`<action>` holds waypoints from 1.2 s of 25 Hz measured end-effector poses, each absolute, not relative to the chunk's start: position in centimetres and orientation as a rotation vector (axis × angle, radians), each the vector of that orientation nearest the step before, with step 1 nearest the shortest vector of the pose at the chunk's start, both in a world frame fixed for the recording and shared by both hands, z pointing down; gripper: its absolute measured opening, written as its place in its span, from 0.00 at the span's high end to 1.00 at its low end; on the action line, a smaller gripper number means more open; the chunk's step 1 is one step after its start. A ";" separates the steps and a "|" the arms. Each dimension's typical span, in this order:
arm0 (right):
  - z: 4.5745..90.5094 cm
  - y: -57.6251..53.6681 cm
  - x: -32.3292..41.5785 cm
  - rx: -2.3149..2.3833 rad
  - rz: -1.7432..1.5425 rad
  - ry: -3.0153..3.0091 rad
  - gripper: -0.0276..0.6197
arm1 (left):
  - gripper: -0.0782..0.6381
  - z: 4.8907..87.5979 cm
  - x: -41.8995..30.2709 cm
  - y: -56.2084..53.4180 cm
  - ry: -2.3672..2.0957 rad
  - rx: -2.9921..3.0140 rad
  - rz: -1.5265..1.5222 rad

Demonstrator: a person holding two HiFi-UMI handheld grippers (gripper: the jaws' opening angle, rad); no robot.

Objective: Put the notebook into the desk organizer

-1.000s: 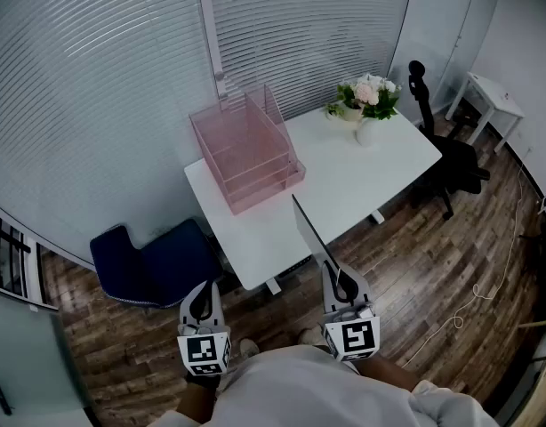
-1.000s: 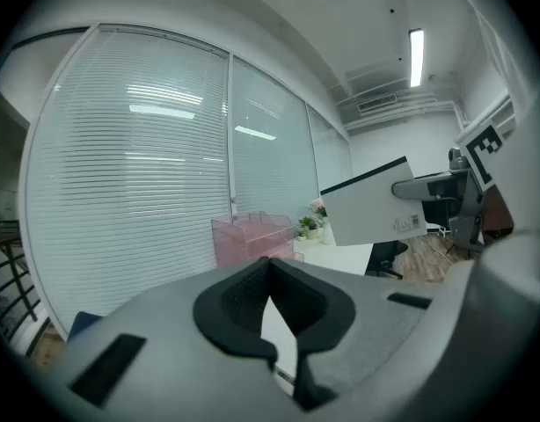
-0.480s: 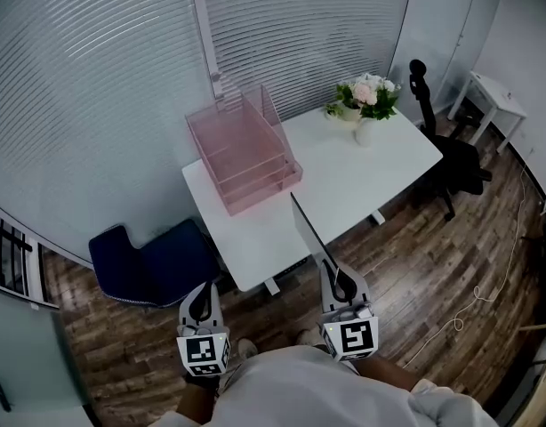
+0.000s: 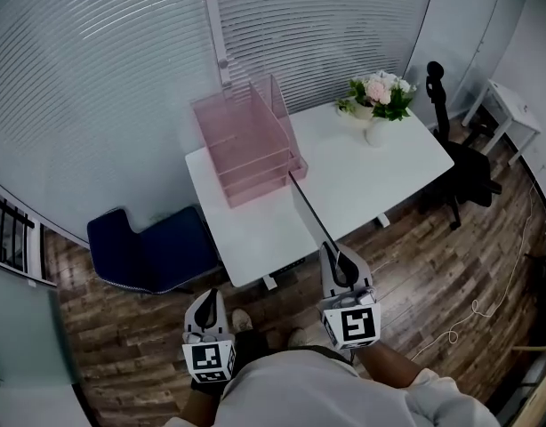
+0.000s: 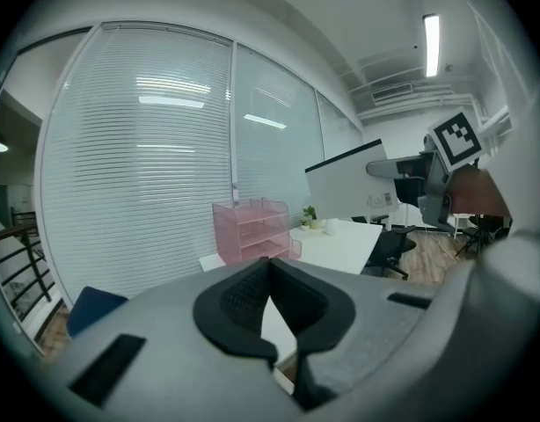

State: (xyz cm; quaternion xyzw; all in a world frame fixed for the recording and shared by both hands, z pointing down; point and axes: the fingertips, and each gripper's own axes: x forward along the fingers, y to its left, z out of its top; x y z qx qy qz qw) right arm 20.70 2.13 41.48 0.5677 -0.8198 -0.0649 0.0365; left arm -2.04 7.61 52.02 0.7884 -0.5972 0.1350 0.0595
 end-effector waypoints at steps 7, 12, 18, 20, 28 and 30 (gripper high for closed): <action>40.7 -3.7 18.5 1.735 -0.264 -2.484 0.92 | 0.88 53.3 -5.0 3.5 -1.808 2.358 0.375; 39.3 -8.9 16.1 1.722 -0.345 -2.429 0.92 | 0.88 53.0 -7.4 -1.0 -1.778 2.383 0.334; 38.4 -16.7 12.6 1.633 -0.435 -2.334 0.92 | 0.88 52.4 -10.6 -6.6 -1.732 2.430 0.317; 37.9 -19.4 11.4 1.600 -0.481 -2.307 0.92 | 0.88 52.4 -11.6 -8.0 -1.715 2.435 0.312; 38.9 -27.6 7.3 1.396 -0.559 -2.158 0.92 | 0.88 53.7 -14.4 -10.8 -1.667 2.446 0.339; 39.3 -29.1 6.3 1.324 -0.573 -2.140 0.92 | 0.88 53.8 -14.6 -10.9 -1.674 2.434 0.339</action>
